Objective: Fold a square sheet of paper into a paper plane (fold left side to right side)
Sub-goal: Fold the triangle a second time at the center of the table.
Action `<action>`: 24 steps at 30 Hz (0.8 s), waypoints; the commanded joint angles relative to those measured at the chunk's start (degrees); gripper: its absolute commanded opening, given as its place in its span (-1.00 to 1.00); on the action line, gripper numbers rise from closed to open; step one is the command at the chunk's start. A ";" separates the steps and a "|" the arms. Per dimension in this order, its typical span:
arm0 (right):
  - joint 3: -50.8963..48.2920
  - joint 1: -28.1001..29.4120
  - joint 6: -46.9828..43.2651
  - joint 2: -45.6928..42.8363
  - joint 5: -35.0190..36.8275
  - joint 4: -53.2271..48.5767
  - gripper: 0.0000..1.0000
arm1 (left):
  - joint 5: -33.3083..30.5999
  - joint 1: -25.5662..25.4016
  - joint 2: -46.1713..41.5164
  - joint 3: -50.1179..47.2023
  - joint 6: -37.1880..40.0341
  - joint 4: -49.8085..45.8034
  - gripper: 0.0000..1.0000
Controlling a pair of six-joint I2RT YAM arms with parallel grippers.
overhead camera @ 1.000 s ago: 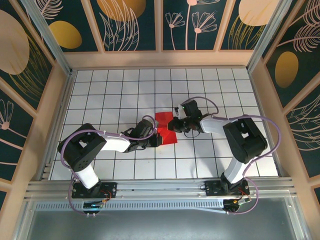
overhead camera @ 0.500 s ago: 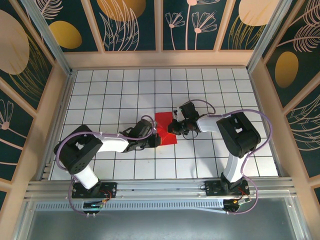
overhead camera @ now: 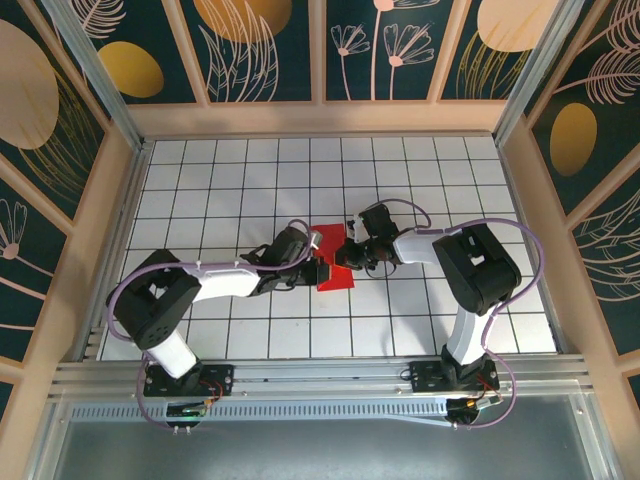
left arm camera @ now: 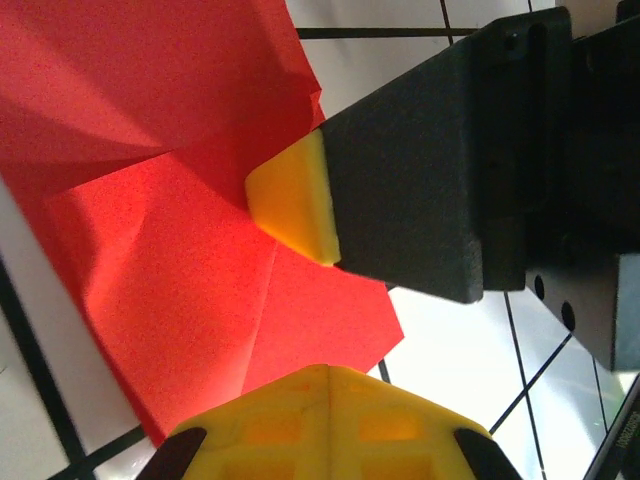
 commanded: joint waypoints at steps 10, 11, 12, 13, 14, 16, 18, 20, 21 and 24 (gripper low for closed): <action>-0.56 0.20 -1.55 2.73 1.97 -3.54 -1.00 | 0.79 0.37 6.97 3.62 1.12 0.67 -1.00; -0.55 0.20 -1.59 2.69 1.97 -3.61 -1.00 | 0.69 0.37 7.14 3.62 1.03 0.68 -1.00; -0.54 0.20 -1.63 2.84 2.02 -3.66 -1.00 | 0.74 0.37 7.47 3.54 1.04 0.97 -1.00; -0.54 0.28 -1.67 2.81 2.02 -3.70 -1.00 | 0.76 0.41 7.57 3.50 0.92 1.19 -1.00; -0.57 0.28 -1.76 2.81 2.10 -3.79 -1.00 | 0.81 0.39 7.84 3.39 0.81 1.42 -1.00; -0.54 0.28 -1.86 2.78 2.26 -3.90 -1.00 | 0.86 0.39 8.18 3.34 0.83 1.46 -1.00; -0.54 0.28 -1.89 2.82 2.50 -4.11 -1.00 | 0.85 0.37 8.30 2.96 0.96 1.33 -1.00; -0.54 0.28 -1.90 2.83 2.63 -4.25 -1.00 | 1.07 0.39 8.20 2.18 1.10 1.86 -1.00; -0.46 0.28 -1.98 2.78 2.76 -4.36 -1.00 | 1.20 0.37 8.02 1.68 1.24 2.12 -1.00; -0.20 0.28 -2.13 3.18 3.03 -4.90 -1.00 | 1.55 0.39 7.59 0.54 2.39 1.89 -1.00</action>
